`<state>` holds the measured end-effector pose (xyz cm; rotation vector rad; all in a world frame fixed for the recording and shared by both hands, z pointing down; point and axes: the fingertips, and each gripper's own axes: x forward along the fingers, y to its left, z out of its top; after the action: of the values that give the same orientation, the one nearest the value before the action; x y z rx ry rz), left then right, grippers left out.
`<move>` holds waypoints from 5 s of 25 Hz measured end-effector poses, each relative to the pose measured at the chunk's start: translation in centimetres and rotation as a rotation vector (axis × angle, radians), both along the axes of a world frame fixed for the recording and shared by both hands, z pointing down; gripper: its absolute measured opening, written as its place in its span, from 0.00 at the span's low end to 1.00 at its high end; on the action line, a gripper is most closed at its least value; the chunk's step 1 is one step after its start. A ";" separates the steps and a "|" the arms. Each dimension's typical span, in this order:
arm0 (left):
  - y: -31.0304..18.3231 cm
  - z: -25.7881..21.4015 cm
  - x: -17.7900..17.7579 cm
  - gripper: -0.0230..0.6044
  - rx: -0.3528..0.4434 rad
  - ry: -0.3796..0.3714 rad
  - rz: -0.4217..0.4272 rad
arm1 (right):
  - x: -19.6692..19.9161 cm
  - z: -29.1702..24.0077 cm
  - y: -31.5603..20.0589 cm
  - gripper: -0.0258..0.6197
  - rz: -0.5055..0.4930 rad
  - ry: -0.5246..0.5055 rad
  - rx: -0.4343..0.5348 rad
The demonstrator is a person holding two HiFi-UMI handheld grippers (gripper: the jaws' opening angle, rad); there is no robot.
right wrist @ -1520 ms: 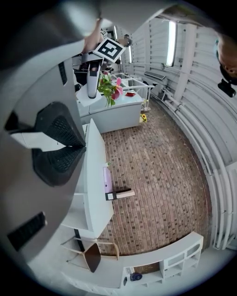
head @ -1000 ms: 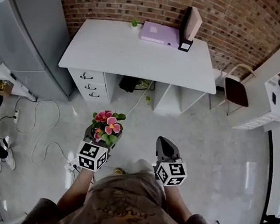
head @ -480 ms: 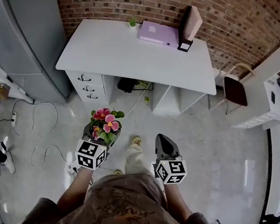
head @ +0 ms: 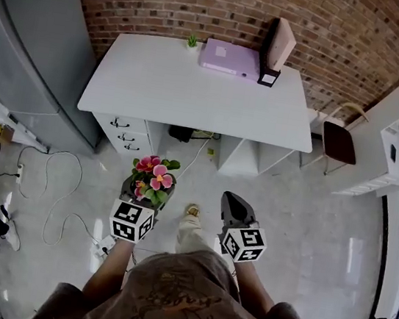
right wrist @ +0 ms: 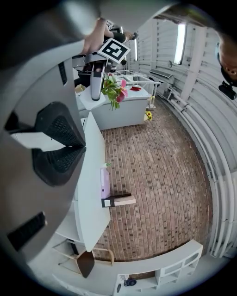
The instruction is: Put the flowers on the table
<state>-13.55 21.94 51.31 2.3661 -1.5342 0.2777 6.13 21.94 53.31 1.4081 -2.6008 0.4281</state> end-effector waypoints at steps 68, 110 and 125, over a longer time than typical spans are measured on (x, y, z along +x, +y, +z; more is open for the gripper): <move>-48.6 2.1 -1.3 0.62 -0.041 -0.048 0.111 | -2.7 0.5 -44.4 0.04 0.040 -0.022 -0.025; -57.9 16.3 6.4 0.62 -0.163 -0.149 0.224 | 5.3 0.4 -48.0 0.04 0.139 0.004 -0.050; -57.8 18.7 7.3 0.62 -0.193 -0.202 0.225 | 6.5 0.7 -47.3 0.04 0.155 0.017 -0.068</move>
<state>-6.27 -35.85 70.02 2.4133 -1.2534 0.7032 12.64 -25.32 54.03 1.5887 -2.4487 0.5168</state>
